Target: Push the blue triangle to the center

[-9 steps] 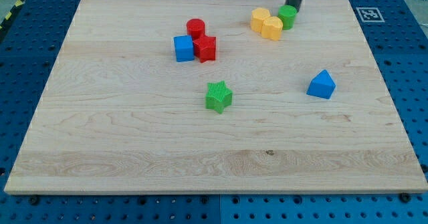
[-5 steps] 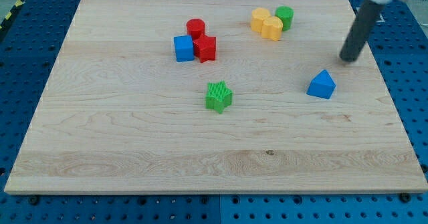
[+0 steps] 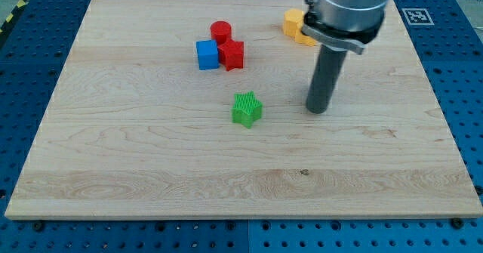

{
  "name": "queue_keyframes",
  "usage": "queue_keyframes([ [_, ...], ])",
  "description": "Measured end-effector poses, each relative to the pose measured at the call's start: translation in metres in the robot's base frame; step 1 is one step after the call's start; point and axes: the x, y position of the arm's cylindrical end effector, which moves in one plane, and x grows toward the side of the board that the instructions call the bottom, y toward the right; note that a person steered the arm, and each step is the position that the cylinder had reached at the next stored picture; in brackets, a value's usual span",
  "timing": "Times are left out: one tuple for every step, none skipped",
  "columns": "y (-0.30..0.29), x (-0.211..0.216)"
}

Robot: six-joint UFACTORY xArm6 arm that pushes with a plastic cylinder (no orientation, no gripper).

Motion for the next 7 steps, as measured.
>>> queue_keyframes([
  [0.002,-0.003],
  [0.041,0.010],
  [0.061,0.007],
  [0.054,-0.011],
  [0.029,-0.016],
  [-0.015,-0.022],
  [-0.028,-0.038],
])
